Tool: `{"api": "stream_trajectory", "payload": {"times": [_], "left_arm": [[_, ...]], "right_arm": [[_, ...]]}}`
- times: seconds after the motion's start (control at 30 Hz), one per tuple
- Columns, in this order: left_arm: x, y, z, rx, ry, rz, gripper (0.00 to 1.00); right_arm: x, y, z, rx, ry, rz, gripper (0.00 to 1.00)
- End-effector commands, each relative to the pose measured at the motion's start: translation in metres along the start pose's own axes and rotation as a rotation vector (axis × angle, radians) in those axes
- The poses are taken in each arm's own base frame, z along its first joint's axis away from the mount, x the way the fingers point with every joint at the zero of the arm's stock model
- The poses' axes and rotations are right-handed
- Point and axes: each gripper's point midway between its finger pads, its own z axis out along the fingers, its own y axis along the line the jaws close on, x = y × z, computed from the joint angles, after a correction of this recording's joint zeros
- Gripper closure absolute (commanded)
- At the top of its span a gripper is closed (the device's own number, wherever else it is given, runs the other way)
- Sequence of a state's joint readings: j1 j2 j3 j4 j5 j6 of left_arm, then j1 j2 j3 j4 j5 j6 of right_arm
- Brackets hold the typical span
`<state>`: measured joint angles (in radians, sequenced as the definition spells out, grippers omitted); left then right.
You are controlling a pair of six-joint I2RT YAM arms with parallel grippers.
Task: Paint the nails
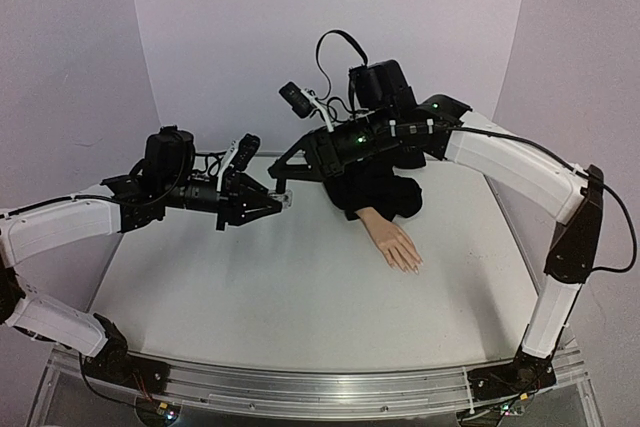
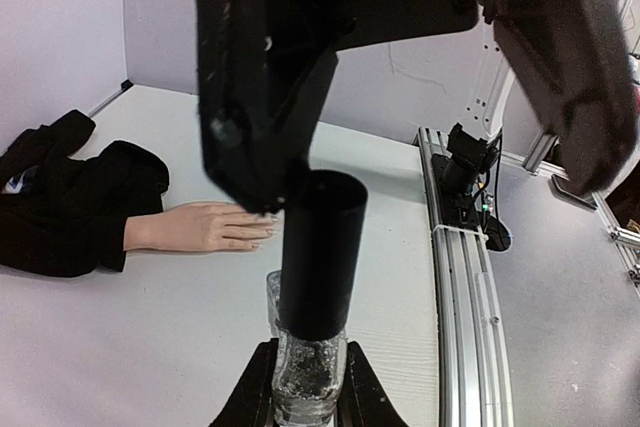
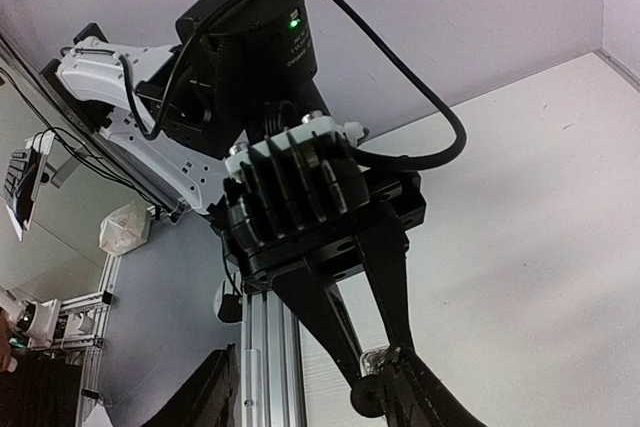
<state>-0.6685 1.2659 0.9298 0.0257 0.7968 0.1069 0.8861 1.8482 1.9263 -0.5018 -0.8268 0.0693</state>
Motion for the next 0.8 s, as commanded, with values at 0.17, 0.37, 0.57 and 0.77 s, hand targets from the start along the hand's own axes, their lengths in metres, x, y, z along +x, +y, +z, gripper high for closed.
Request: {"api": "stream_trajectory", "payload": {"times": [0.17,0.37,0.57,0.77], "left_arm": [[-0.041,-0.011,-0.007,0.032,-0.088,0.111,1.00],[-0.043,-0.009,-0.006,0.030,-0.086,0.106,1.00],[-0.044,-0.010,-0.006,0.030,-0.087,0.104,1.00],[-0.042,-0.008,-0.005,0.027,-0.079,0.093,1.00]], "right_arm": [[0.001,-0.010,0.002,0.049,0.008,0.001,0.55],[0.009,-0.007,0.006,0.004,0.029,0.018,0.63],[0.011,-0.007,0.010,-0.015,0.036,0.024,0.71],[0.008,-0.012,0.006,0.033,0.024,0.009,1.00]]}}
